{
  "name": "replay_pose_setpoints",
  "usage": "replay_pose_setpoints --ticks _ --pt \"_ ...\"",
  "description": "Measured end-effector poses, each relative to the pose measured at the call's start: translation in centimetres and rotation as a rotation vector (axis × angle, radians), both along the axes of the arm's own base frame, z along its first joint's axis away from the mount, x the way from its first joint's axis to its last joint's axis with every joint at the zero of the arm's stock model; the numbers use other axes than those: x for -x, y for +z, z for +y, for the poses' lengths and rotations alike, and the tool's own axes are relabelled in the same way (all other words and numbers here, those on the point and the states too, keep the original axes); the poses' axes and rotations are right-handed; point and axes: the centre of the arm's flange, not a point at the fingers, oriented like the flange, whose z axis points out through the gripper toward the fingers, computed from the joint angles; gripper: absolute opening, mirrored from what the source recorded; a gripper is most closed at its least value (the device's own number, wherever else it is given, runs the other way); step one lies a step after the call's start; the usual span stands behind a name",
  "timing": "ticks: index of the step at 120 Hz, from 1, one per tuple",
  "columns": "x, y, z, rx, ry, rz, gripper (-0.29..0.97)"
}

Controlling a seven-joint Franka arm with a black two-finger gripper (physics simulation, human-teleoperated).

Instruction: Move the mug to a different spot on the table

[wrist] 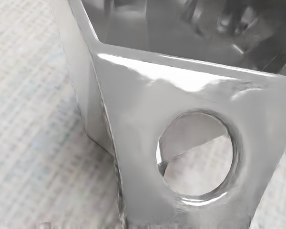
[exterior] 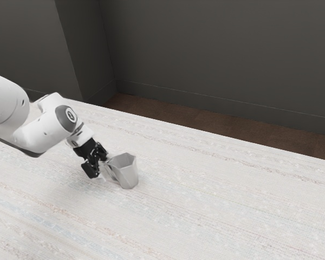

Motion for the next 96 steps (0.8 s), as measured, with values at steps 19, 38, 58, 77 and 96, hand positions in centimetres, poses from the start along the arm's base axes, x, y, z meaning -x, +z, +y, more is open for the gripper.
replay_pose_setpoints --ticks 19,38,58,77,96 --pt "0.5 -0.2 1.9 0.001 0.024 0.005 0.67" --pt "1.4 -0.7 4.9 0.003 0.068 0.015 0.67" --pt "2.3 -0.8 7.9 0.002 0.112 0.015 0.68" --pt "1.8 1.8 9.4 -0.057 0.095 -0.005 0.68" --pt "0.6 5.8 10.2 -0.213 0.034 0.033 0.68"
